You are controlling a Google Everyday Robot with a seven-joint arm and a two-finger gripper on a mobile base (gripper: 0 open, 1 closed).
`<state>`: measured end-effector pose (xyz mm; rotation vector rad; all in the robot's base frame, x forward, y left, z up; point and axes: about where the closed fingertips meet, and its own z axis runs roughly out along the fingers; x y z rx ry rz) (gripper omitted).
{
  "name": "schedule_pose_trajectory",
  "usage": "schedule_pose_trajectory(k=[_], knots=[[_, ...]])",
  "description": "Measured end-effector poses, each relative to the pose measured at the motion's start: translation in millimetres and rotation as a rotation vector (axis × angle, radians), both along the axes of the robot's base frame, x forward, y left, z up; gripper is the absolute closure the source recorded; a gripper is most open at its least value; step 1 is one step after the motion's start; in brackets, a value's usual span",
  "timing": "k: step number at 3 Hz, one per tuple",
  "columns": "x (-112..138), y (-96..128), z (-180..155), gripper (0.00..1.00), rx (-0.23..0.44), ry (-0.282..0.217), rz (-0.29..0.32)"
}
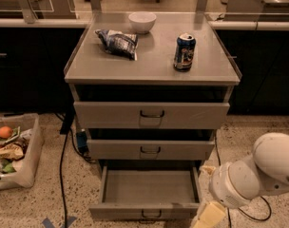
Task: Close bottom drawer
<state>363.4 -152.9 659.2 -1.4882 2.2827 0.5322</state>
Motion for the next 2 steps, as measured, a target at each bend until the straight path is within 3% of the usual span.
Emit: schedule_pose_trajectory(k=[2], knots=[[-28,5,-113,0.00,-0.060,0.115,-0.029]])
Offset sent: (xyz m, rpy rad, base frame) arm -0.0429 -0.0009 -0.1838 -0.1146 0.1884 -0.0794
